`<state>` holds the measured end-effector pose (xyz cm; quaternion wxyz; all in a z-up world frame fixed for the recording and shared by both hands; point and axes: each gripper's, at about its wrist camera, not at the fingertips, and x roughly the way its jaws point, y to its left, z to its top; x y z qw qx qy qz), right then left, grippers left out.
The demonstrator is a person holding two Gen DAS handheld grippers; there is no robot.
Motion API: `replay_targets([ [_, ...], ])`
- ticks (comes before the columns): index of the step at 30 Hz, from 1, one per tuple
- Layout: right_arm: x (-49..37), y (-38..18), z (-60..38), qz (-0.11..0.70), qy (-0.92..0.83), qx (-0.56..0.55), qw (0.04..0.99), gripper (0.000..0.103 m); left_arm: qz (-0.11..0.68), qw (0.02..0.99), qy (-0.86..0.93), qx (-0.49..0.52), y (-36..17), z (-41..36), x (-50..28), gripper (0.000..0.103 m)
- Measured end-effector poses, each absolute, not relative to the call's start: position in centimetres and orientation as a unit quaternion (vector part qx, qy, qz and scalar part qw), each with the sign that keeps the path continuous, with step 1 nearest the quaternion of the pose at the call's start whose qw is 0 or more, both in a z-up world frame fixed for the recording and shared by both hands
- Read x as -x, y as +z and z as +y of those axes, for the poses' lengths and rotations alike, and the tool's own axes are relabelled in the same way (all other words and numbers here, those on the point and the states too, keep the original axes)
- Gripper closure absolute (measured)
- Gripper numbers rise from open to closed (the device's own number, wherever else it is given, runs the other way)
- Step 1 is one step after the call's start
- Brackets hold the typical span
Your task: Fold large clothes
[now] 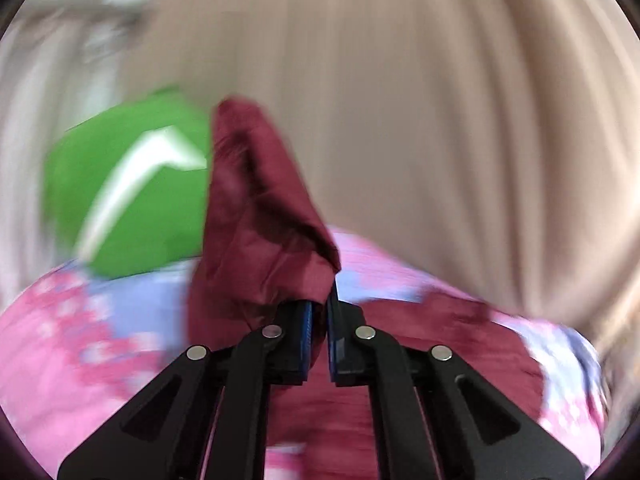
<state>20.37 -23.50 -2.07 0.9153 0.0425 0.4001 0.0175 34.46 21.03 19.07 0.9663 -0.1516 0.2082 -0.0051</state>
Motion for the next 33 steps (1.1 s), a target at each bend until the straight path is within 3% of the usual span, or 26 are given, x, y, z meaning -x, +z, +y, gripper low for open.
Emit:
replay_targets([
  [5, -20.2, -2.1, -24.1, 0.398, 0.025, -0.065, 0.915, 0.056, 0.264, 0.949, -0.150, 0.085, 17.1, 4.0, -36.8, 0.098],
  [9, -20.1, -2.2, -24.5, 0.396, 0.031, -0.081, 0.914, 0.056, 0.347, 0.914, -0.203, 0.045, 9.6, -6.6, -37.9, 0.098],
  [14, -20.1, -2.3, -25.0, 0.395, 0.042, -0.100, 0.912, 0.053, 0.453, 0.872, -0.182, 0.033, -0.2, -11.7, -38.6, 0.094],
  [16, -20.1, -2.4, -25.1, 0.394, 0.048, -0.107, 0.912, 0.050, 0.444, 0.876, -0.183, 0.043, -1.4, -10.9, -37.8, 0.093],
  [19, -20.1, -2.4, -25.4, 0.394, 0.055, -0.119, 0.910, 0.048, 0.427, 0.884, -0.187, 0.044, 0.2, -9.5, -36.6, 0.079],
  [21, -20.0, -2.1, -25.8, 0.394, 0.045, -0.126, 0.909, 0.047, 0.397, 0.898, -0.179, 0.057, 2.3, -6.8, -35.2, 0.050],
  [23, -20.2, -1.2, -26.6, 0.395, 0.044, -0.148, 0.905, 0.044, 0.377, 0.909, -0.163, 0.069, 3.8, -3.9, -34.7, 0.034],
  [24, -20.4, -0.6, -27.0, 0.394, 0.050, -0.160, 0.903, 0.043, 0.372, 0.913, -0.147, 0.079, 4.1, -1.9, -34.4, 0.030],
  [29, -23.8, 2.9, -28.6, 0.392, 0.079, -0.200, 0.895, 0.032, 0.408, 0.898, -0.068, 0.149, 2.7, 7.1, -35.8, 0.028],
  [33, -28.5, 2.9, -28.8, 0.427, 0.090, -0.232, 0.869, 0.031, 0.432, 0.868, -0.030, 0.244, 0.2, 13.5, -36.0, 0.028],
])
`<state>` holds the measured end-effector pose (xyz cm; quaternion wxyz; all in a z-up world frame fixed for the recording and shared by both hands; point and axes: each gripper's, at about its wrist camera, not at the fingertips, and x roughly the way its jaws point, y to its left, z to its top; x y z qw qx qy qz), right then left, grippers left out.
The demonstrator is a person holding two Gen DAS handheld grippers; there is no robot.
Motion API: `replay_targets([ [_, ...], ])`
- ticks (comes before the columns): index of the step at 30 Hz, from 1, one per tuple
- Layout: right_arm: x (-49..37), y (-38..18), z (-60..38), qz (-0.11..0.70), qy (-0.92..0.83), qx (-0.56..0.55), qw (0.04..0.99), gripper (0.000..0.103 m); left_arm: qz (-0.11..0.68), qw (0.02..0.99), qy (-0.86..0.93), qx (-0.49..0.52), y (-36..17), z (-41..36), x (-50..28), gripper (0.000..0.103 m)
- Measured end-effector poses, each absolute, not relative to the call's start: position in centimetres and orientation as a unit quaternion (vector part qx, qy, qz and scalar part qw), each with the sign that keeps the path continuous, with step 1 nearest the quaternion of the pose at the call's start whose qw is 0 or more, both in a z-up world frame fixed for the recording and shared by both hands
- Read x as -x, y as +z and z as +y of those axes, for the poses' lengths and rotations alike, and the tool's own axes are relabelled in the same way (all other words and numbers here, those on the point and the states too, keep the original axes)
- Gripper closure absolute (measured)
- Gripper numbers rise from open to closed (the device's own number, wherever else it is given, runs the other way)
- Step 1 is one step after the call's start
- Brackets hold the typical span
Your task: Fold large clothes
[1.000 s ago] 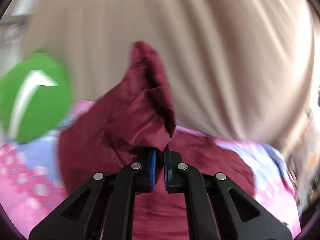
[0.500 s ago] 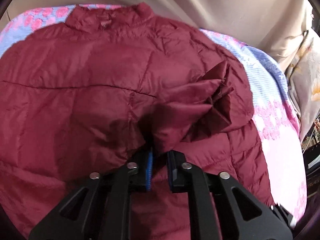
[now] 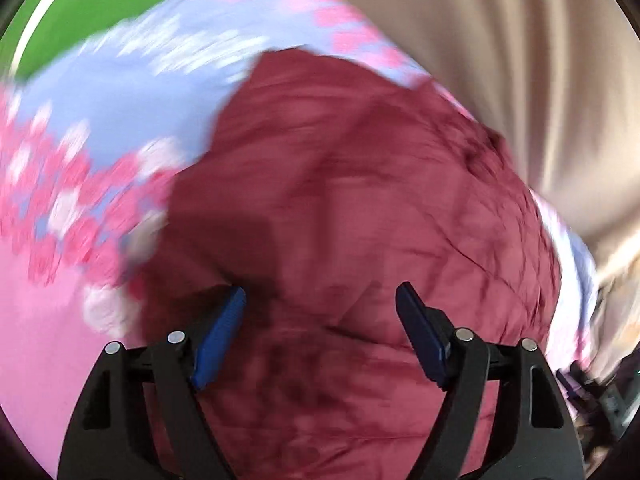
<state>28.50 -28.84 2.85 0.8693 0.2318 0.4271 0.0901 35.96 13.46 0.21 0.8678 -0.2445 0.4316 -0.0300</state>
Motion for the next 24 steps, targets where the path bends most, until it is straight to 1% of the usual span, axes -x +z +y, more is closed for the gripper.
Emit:
replay_targets([
  [2, -30.5, 2.3, -28.1, 0.448, 0.079, -0.225, 0.862, 0.031, 0.432, 0.852, -0.036, 0.295, -0.4, 15.7, -35.6, 0.028],
  [4, -32.1, 1.2, -27.2, 0.468, 0.080, -0.228, 0.850, 0.031, 0.428, 0.846, -0.039, 0.315, -0.4, 16.5, -35.4, 0.028],
  [5, -32.8, 0.6, -26.7, 0.480, 0.079, -0.234, 0.842, 0.041, 0.426, 0.845, -0.038, 0.320, -0.3, 16.6, -35.4, 0.028],
  [6, -33.3, 0.2, -26.3, 0.489, 0.078, -0.236, 0.836, 0.052, 0.424, 0.844, -0.038, 0.327, -0.2, 16.8, -35.5, 0.028],
  [7, -34.0, 0.0, -25.6, 0.498, 0.077, -0.232, 0.832, 0.081, 0.424, 0.842, -0.037, 0.332, -0.2, 16.9, -35.7, 0.029],
  [8, -34.5, 0.1, -25.1, 0.502, 0.077, -0.224, 0.832, 0.094, 0.425, 0.840, -0.033, 0.336, -0.5, 17.3, -35.9, 0.031],
  [9, -35.0, 0.8, -24.5, 0.500, 0.077, -0.215, 0.836, 0.096, 0.425, 0.839, -0.027, 0.338, -0.4, 17.6, -36.1, 0.037],
  [10, -35.1, 2.3, -23.8, 0.480, 0.082, -0.205, 0.849, 0.097, 0.426, 0.839, -0.020, 0.338, -0.3, 17.7, -36.4, 0.040],
  [11, -35.0, 4.3, -23.0, 0.453, 0.092, -0.185, 0.867, 0.098, 0.427, 0.840, -0.014, 0.334, -0.3, 17.5, -36.8, 0.047],
  [12, -34.7, 6.5, -22.2, 0.417, 0.100, -0.158, 0.890, 0.099, 0.425, 0.844, -0.003, 0.326, -0.2, 17.5, -37.2, 0.056],
  [13, -33.3, 10.1, -21.1, 0.341, 0.119, -0.117, 0.925, 0.099, 0.425, 0.848, 0.006, 0.316, -0.2, 17.4, -37.2, 0.061],
  [14, -32.4, 11.8, -20.8, 0.298, 0.139, -0.108, 0.938, 0.099, 0.426, 0.852, 0.017, 0.303, -0.3, 17.3, -37.4, 0.073],
  [15, -31.0, 13.8, -20.8, 0.233, 0.168, -0.101, 0.952, 0.099, 0.427, 0.855, 0.025, 0.292, -0.5, 17.2, -37.6, 0.079],
  [16, -30.7, 14.2, -20.9, 0.213, 0.166, -0.093, 0.958, 0.099, 0.430, 0.859, 0.035, 0.275, -0.8, 17.0, -37.9, 0.082],
  [17, -31.5, 13.8, -21.2, 0.211, 0.151, -0.086, 0.962, 0.099, 0.431, 0.862, 0.045, 0.261, -1.2, 16.7, -38.1, 0.087],
  [19, -35.2, 9.5, -22.7, 0.291, 0.102, -0.100, 0.946, 0.099, 0.425, 0.873, 0.058, 0.233, -2.0, 15.9, -38.1, 0.089],
  [21, -38.9, 3.1, -24.0, 0.397, 0.033, -0.094, 0.912, 0.099, 0.412, 0.886, 0.067, 0.203, -2.1, 15.2, -37.9, 0.090],
  [22, -39.2, 1.4, -24.3, 0.415, 0.030, -0.095, 0.904, 0.099, 0.407, 0.892, 0.073, 0.183, -2.0, 14.6, -37.8, 0.090],
  [24, -38.5, 0.8, -24.4, 0.400, 0.036, -0.099, 0.910, 0.099, 0.401, 0.897, 0.079, 0.166, -2.1, 14.3, -37.6, 0.090],
])
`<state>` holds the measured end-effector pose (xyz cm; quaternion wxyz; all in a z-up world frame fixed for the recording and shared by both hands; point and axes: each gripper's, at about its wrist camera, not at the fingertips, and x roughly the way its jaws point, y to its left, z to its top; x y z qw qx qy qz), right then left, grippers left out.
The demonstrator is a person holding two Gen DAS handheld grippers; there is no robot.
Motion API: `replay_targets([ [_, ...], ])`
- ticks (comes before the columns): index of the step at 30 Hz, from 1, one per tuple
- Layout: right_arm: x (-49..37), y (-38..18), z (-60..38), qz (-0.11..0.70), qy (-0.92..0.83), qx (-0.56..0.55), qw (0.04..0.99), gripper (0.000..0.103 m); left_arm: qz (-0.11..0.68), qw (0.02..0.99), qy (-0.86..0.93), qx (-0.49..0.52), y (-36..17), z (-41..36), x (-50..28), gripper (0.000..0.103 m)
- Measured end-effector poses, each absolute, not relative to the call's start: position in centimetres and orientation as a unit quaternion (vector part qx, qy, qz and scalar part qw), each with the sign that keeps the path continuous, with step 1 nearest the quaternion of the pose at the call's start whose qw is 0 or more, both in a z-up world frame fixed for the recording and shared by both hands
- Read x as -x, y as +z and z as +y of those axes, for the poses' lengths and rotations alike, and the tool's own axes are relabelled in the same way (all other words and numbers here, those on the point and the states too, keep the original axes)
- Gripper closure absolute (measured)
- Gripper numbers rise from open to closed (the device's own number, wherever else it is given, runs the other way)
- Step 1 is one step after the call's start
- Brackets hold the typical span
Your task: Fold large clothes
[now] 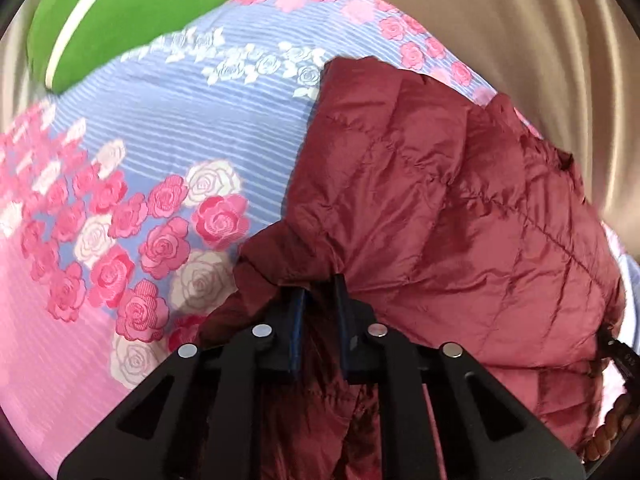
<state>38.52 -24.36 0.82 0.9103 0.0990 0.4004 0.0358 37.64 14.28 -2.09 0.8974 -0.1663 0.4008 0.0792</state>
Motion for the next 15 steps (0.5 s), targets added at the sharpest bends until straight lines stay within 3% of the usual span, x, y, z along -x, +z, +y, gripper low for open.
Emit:
replay_targets([
  [5, -36.6, 3.3, -25.3, 0.338, 0.065, -0.138, 0.928, 0.099, 0.391, 0.904, 0.088, 0.148, -2.2, 13.8, -37.5, 0.091],
  [8, -38.3, -0.8, -26.9, 0.412, 0.039, -0.143, 0.899, 0.102, 0.390, 0.905, 0.086, 0.147, -2.2, 13.7, -37.6, 0.089],
  [10, -37.7, -0.9, -27.2, 0.408, 0.035, -0.151, 0.900, 0.102, 0.389, 0.905, 0.085, 0.150, -2.3, 13.6, -37.9, 0.089],
  [12, -36.8, 0.1, -27.4, 0.407, 0.014, -0.158, 0.900, 0.099, 0.387, 0.905, 0.083, 0.155, -2.4, 13.9, -37.6, 0.089],
  [15, -35.5, 2.0, -27.8, 0.389, -0.048, -0.171, 0.904, 0.086, 0.386, 0.905, 0.083, 0.157, -2.4, 13.9, -37.6, 0.089],
])
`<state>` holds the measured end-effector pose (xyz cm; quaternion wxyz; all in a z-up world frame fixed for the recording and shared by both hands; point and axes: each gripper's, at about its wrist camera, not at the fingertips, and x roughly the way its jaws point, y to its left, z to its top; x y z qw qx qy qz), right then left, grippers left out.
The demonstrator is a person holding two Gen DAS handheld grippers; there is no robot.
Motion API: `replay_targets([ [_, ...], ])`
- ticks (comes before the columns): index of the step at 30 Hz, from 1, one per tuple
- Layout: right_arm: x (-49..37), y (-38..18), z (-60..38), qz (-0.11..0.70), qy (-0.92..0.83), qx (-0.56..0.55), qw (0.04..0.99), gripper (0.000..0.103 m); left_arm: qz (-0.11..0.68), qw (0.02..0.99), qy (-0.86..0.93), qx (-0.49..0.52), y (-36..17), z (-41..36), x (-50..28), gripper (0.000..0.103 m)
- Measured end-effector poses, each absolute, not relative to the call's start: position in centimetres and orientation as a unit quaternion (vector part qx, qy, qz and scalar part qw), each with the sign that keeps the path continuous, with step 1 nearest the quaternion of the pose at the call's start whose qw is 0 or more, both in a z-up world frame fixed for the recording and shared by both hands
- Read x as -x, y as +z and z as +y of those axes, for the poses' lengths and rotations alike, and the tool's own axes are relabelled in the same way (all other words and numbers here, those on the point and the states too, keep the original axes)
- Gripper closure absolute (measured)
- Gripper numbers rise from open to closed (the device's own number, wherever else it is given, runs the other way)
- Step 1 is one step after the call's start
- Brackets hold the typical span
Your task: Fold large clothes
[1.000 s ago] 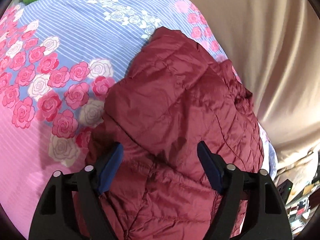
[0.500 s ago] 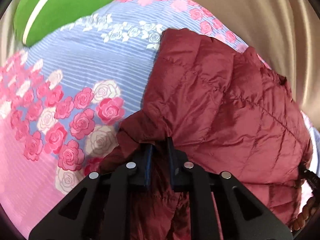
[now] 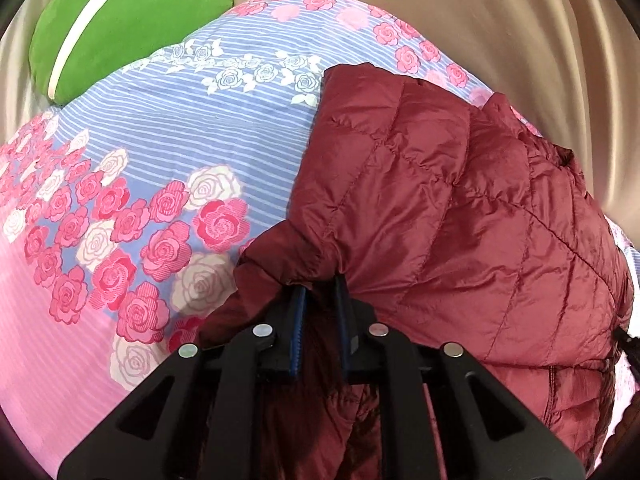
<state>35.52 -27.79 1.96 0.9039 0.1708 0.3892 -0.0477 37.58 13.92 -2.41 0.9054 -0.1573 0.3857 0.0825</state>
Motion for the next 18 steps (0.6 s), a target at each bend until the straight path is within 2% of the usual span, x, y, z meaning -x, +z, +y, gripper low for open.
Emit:
replay_targets([
  [4, -34.6, 6.6, -22.6, 0.338, 0.010, -0.130, 0.932, 0.085, 0.383, 0.905, 0.081, 0.165, -2.4, 14.1, -37.3, 0.089],
  [7, -35.9, 7.9, -14.1, 0.360, 0.135, -0.069, 0.920, 0.085, 0.382, 0.905, 0.080, 0.168, -2.4, 14.1, -37.3, 0.089],
  [12, -37.8, 4.1, -0.4, 0.408, 0.244, 0.004, 0.880, 0.085, 0.379, 0.904, 0.075, 0.184, -2.5, 14.4, -37.1, 0.090],
  [15, -39.1, 1.2, 3.0, 0.430, 0.249, 0.031, 0.867, 0.085, 0.377, 0.903, 0.071, 0.192, -2.5, 14.6, -37.0, 0.090],
  [16, -39.5, 0.6, 3.0, 0.428, 0.243, 0.039, 0.870, 0.088, 0.376, 0.903, 0.070, 0.195, -2.5, 14.6, -37.0, 0.090],
  [17, -39.6, 0.2, 2.8, 0.424, 0.239, 0.045, 0.872, 0.097, 0.376, 0.903, 0.069, 0.197, -2.5, 14.6, -36.9, 0.089],
  [18, -39.8, -0.1, 1.6, 0.423, 0.243, 0.041, 0.872, 0.099, 0.375, 0.903, 0.068, 0.199, -2.5, 14.6, -36.9, 0.089],
])
